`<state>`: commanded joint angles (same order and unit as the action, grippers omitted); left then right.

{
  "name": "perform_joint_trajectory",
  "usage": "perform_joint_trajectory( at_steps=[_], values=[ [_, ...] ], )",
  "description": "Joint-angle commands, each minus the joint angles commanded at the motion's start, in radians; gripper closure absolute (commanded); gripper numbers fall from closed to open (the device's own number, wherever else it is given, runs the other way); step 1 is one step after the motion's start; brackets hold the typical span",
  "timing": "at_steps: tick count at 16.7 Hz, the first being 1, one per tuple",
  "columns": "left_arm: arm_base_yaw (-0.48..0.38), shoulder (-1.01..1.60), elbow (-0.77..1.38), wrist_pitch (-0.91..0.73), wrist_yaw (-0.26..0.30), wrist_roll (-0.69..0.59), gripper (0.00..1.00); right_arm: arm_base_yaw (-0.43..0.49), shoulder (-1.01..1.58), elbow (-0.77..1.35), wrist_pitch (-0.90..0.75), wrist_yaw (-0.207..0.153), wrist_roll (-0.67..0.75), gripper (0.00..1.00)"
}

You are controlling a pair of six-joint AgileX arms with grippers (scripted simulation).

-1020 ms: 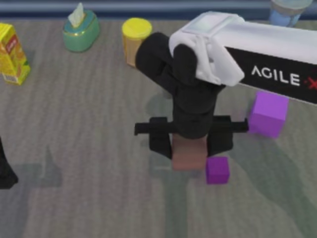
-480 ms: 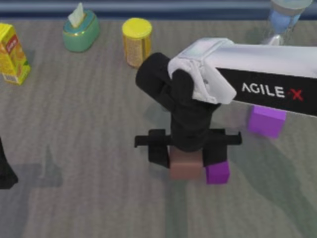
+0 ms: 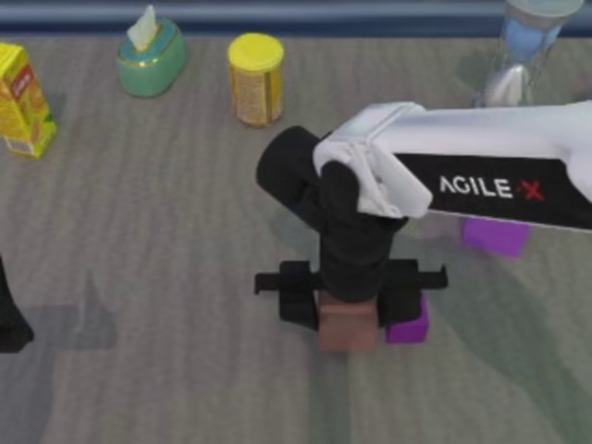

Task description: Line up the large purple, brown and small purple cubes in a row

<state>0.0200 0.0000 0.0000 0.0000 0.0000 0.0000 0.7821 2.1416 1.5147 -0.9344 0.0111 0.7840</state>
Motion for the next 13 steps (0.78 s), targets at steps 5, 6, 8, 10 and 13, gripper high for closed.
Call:
perform_joint_trajectory(
  at_steps=[5,6,8,10,13],
  values=[
    [0.0,0.0,0.0,0.0,0.0,0.0,0.0,0.0,0.0,0.0,0.0,0.0,0.0,0.55],
    [0.0,0.0,0.0,0.0,0.0,0.0,0.0,0.0,0.0,0.0,0.0,0.0,0.0,0.47],
    [0.0,0.0,0.0,0.0,0.0,0.0,0.0,0.0,0.0,0.0,0.0,0.0,0.0,0.32],
    [0.0,0.0,0.0,0.0,0.0,0.0,0.0,0.0,0.0,0.0,0.0,0.0,0.0,0.17],
    [0.0,0.0,0.0,0.0,0.0,0.0,0.0,0.0,0.0,0.0,0.0,0.0,0.0,0.0]
  ],
)
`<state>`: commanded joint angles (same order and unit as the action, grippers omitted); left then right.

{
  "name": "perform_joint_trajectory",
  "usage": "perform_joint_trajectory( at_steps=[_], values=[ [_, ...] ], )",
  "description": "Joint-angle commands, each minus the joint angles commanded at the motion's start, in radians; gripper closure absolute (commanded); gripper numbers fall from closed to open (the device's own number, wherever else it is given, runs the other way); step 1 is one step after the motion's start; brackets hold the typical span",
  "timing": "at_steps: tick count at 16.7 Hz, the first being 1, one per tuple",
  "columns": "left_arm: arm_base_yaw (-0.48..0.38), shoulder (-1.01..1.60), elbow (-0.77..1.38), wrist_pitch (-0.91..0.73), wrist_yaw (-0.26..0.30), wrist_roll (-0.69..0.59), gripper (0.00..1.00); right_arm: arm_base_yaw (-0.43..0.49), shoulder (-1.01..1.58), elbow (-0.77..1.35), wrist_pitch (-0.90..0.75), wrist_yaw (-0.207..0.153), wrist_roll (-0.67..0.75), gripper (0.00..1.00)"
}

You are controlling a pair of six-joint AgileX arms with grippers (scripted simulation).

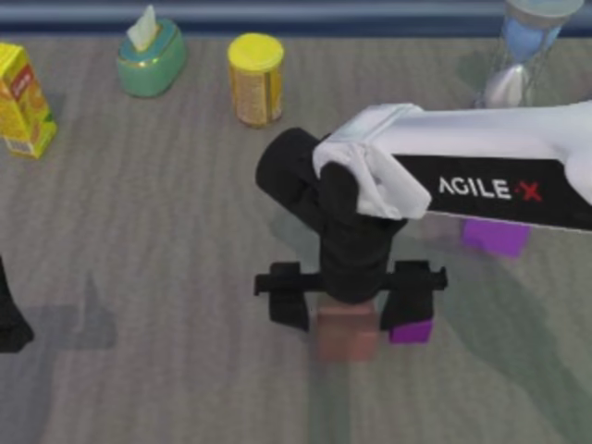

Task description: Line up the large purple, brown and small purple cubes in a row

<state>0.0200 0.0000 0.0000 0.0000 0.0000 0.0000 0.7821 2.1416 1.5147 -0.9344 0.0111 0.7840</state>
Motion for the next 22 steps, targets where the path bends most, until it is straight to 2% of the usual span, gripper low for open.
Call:
perform_joint_trajectory(
  at_steps=[9,17,22],
  values=[
    [0.0,0.0,0.0,0.0,0.0,0.0,0.0,-0.001,-0.002,0.003,-0.003,0.0,0.0,0.0],
    [0.0,0.0,0.0,0.0,0.0,0.0,0.0,0.008,-0.067,0.158,-0.229,-0.001,0.0,0.0],
    [0.0,0.0,0.0,0.0,0.0,0.0,0.0,0.003,-0.071,0.17,-0.244,-0.001,-0.001,0.0]
  ],
)
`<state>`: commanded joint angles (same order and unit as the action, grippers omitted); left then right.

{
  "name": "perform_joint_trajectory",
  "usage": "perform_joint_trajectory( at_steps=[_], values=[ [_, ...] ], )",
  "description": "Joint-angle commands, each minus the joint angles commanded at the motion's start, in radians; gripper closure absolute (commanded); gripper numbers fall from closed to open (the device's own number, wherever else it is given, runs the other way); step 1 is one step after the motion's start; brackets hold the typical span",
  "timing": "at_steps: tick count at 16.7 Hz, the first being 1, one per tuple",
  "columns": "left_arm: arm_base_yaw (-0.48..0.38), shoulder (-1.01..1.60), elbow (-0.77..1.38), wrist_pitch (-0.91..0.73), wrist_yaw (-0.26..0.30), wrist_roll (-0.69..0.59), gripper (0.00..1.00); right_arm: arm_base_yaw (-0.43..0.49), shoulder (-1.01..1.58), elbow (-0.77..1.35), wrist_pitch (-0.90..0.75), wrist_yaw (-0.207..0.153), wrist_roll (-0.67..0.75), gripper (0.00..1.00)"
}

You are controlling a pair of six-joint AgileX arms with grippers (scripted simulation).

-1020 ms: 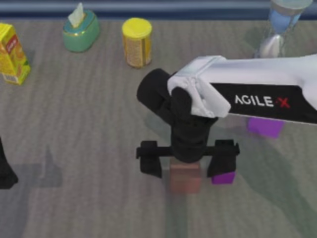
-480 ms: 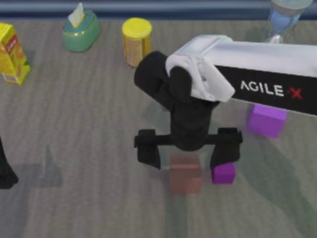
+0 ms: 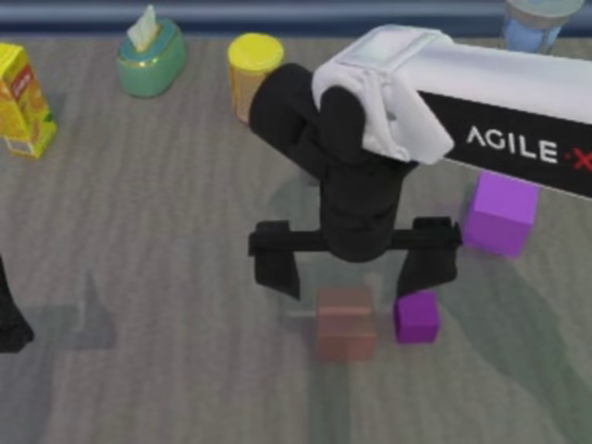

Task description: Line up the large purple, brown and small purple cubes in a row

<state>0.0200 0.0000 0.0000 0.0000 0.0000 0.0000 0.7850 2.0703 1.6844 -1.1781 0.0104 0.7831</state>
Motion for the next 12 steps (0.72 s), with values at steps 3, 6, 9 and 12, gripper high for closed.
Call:
perform_joint_trajectory(
  at_steps=[3,6,9,12],
  values=[
    [0.0,0.0,0.0,0.0,0.0,0.0,0.0,-0.009,0.009,0.01,-0.005,0.0,-0.029,0.0],
    [0.0,0.0,0.0,0.0,0.0,0.0,0.0,-0.046,0.033,0.04,-0.017,0.0,-0.15,0.0],
    [0.0,0.0,0.0,0.0,0.0,0.0,0.0,-0.11,0.063,0.078,-0.034,-0.001,-0.364,0.0],
    [0.0,0.0,0.0,0.0,0.0,0.0,0.0,-0.191,0.1,0.116,-0.055,-0.002,-0.662,0.0]
  ],
)
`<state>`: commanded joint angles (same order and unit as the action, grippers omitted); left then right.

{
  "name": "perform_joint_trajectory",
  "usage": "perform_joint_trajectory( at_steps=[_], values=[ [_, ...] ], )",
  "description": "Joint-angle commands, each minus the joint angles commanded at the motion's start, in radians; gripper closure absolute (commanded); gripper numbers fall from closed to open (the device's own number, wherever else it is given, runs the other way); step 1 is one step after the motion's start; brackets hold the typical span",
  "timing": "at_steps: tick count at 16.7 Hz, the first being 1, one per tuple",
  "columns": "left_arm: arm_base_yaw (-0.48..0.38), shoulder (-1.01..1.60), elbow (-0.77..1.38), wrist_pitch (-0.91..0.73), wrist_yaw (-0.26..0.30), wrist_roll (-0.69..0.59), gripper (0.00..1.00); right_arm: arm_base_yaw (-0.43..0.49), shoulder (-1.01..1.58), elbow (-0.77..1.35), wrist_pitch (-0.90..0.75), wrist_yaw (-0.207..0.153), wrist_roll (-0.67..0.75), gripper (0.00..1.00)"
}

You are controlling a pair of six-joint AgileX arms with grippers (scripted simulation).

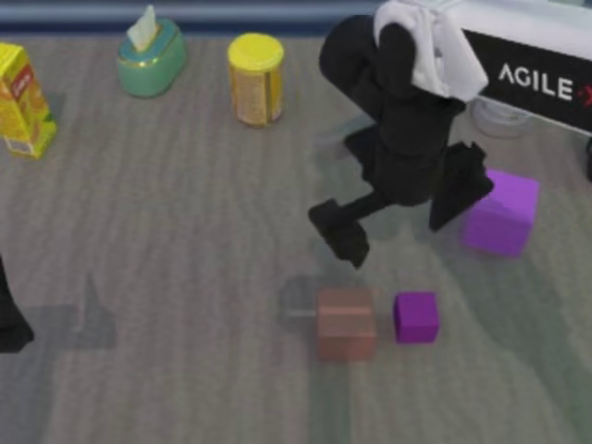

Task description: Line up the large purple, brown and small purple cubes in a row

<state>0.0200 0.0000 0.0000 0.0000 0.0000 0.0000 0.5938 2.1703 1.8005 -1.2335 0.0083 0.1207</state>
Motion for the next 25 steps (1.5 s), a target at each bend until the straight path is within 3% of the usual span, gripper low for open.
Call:
perform_joint_trajectory(
  at_steps=[6,11,15,21,25],
  values=[
    [0.0,0.0,0.0,0.0,0.0,0.0,0.0,-0.184,0.052,0.048,-0.034,-0.001,-0.657,0.0],
    [0.0,0.0,0.0,0.0,0.0,0.0,0.0,-0.306,0.052,0.079,-0.03,-0.003,-1.013,0.0],
    [0.0,0.0,0.0,0.0,0.0,0.0,0.0,-0.347,0.038,0.089,-0.019,-0.005,-1.108,0.0],
    [0.0,0.0,0.0,0.0,0.0,0.0,0.0,-0.343,0.044,0.076,-0.003,-0.005,-1.106,0.0],
    [0.0,0.0,0.0,0.0,0.0,0.0,0.0,-0.344,0.075,-0.006,0.114,-0.005,-1.105,0.0]
  ],
)
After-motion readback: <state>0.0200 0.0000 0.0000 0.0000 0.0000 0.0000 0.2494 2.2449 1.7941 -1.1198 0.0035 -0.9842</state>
